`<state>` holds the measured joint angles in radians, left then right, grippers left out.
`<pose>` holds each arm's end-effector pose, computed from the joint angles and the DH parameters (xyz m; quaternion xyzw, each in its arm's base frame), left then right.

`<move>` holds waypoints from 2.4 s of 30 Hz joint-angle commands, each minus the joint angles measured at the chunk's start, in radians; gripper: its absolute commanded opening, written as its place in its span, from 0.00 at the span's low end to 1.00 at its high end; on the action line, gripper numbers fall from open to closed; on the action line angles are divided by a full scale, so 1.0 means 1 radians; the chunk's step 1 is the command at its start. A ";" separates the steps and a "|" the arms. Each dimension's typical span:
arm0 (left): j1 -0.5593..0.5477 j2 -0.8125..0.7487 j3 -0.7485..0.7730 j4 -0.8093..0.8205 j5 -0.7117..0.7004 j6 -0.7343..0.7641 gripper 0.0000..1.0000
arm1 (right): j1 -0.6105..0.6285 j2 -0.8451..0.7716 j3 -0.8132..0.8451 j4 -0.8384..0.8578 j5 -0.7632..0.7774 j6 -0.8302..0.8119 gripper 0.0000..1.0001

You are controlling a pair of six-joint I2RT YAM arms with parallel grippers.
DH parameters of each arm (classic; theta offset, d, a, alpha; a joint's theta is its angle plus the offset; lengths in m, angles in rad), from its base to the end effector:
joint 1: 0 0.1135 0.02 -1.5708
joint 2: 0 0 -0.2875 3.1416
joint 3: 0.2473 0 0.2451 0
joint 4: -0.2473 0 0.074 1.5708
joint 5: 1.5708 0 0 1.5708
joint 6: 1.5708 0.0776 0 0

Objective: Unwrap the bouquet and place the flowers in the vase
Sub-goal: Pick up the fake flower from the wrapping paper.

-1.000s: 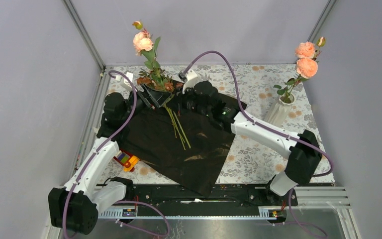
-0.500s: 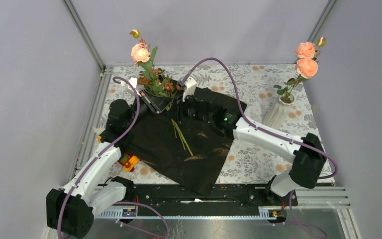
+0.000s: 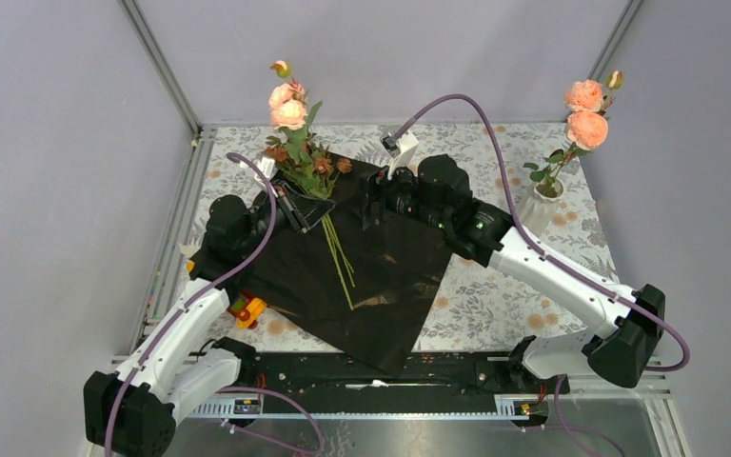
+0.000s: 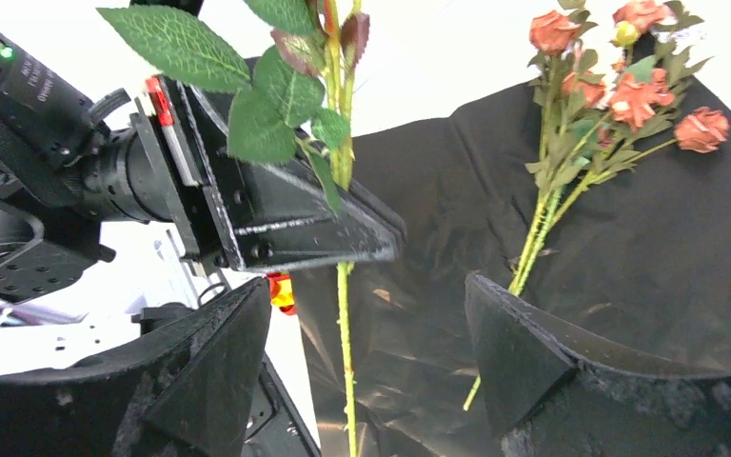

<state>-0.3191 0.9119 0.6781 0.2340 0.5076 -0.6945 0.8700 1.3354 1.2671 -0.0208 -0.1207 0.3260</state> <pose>0.2074 -0.1082 0.3442 0.0467 0.7055 -0.4875 0.5123 0.2150 0.2694 0.4233 -0.2371 0.6985 0.4161 0.5317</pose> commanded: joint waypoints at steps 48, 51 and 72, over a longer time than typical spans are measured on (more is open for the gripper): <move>0.296 -0.035 0.126 -0.491 -0.039 0.294 0.97 | -0.236 -0.261 0.152 -0.090 0.706 -0.598 0.00; 0.350 -0.025 0.126 -0.502 -0.070 0.299 0.97 | -0.301 -0.263 0.199 -0.023 0.714 -0.668 0.00; 0.373 -0.039 0.078 -0.474 -0.127 0.313 0.97 | -0.743 -0.253 0.199 0.062 0.399 -0.570 0.00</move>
<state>0.0475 0.8936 0.7586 -0.2771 0.4011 -0.3985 0.1761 1.1000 1.5295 -0.0467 0.3943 -0.3000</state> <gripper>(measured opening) 0.964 0.066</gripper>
